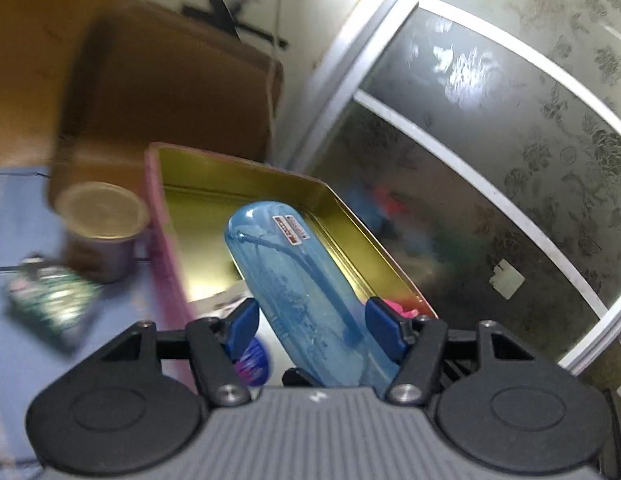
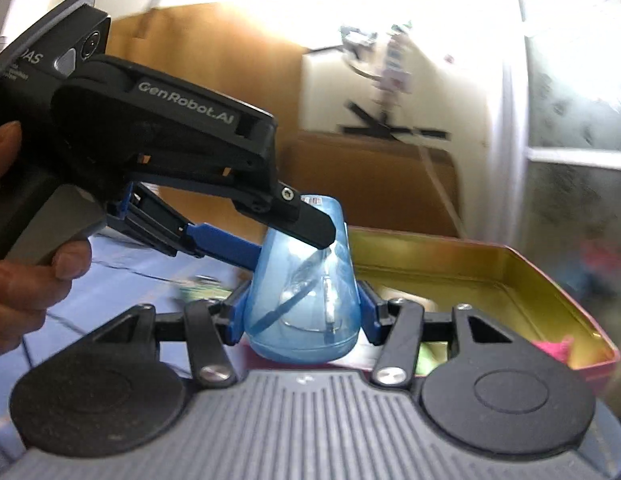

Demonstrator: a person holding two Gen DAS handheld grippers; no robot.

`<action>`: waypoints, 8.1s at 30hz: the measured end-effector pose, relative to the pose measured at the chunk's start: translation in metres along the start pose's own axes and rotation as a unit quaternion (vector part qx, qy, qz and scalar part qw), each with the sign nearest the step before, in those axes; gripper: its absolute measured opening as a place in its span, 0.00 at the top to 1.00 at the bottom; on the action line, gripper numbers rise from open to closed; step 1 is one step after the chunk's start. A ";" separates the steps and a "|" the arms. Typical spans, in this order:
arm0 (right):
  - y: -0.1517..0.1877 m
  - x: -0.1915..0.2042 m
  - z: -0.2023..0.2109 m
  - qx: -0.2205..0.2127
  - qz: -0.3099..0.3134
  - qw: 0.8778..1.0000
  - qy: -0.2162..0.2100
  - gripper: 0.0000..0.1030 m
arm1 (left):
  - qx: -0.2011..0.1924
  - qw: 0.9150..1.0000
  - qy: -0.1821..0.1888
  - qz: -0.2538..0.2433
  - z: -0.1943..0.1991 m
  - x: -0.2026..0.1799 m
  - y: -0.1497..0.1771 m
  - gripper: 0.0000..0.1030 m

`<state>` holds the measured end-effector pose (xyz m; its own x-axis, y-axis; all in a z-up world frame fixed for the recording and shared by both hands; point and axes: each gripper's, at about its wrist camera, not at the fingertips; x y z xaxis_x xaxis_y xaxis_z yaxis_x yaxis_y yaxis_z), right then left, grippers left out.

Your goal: Organize soft objects

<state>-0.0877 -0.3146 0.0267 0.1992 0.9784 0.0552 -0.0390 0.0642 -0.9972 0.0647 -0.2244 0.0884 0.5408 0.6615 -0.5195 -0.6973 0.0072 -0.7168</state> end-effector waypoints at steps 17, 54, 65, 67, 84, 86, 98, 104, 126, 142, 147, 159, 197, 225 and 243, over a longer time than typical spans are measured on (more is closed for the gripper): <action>0.008 -0.069 -0.066 0.064 -0.024 0.991 0.119 0.43 | 0.030 0.995 -0.056 -0.073 -0.097 -0.034 -0.009 0.37; 0.006 0.021 -0.017 0.010 -0.114 0.988 0.103 0.36 | -0.026 0.962 -0.259 -0.083 0.064 0.040 0.076 0.22; 0.011 0.029 0.001 -0.017 -0.126 0.981 0.146 0.05 | -0.026 0.962 -0.257 -0.092 0.064 0.051 0.090 0.11; 0.013 0.029 0.007 -0.039 -0.137 0.978 0.154 0.00 | -0.024 0.963 -0.253 -0.092 0.063 0.053 0.092 0.06; 0.025 0.049 0.005 -0.058 -0.126 0.971 0.193 0.00 | -0.093 0.944 -0.293 -0.122 0.068 0.071 0.106 0.00; 0.025 0.049 0.006 -0.066 -0.127 0.968 0.204 0.00 | -0.098 0.941 -0.296 -0.132 0.068 0.068 0.108 0.00; 0.031 0.062 0.013 -0.148 -0.098 0.947 0.267 0.00 | -0.097 0.937 -0.309 -0.130 0.069 0.071 0.108 0.00; 0.032 0.067 0.014 -0.152 -0.081 0.949 0.263 0.00 | -0.100 0.933 -0.318 -0.136 0.069 0.067 0.110 0.00; 0.030 0.073 0.013 -0.142 -0.058 0.960 0.234 0.00 | -0.124 0.929 -0.321 -0.136 0.078 0.070 0.110 0.00; 0.026 0.071 -0.006 -0.088 -0.032 0.980 0.176 0.00 | -0.111 0.936 -0.319 -0.103 0.079 0.076 0.109 0.00; 0.027 0.075 -0.003 -0.091 -0.026 0.979 0.178 0.00 | -0.100 0.942 -0.307 -0.096 0.079 0.080 0.108 0.00; 0.017 0.099 0.015 -0.154 0.012 0.979 0.129 0.00 | -0.086 0.956 -0.272 -0.073 0.096 0.099 0.102 0.00; -0.006 0.125 -0.172 0.173 0.011 0.985 -0.008 0.07 | -0.073 0.935 -0.344 0.038 0.130 0.180 0.082 0.00; -0.004 0.137 -0.169 0.183 0.048 0.979 -0.081 0.33 | -0.071 0.934 -0.347 0.037 0.131 0.181 0.082 0.00; -0.005 0.132 -0.172 0.192 0.022 0.977 -0.085 0.28 | -0.069 0.932 -0.353 0.036 0.130 0.181 0.082 0.00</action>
<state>0.1070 -0.2200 0.0303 0.0242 0.9983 0.0522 -0.4147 0.0576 -0.9081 0.0444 -0.0065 -0.0036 0.0165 0.9858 -0.1672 -0.6254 -0.1203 -0.7710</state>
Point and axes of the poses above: each gripper's, at about its wrist camera, not at the fingertips, and z roughly against the way its jaws point, x to its left, y to its underside
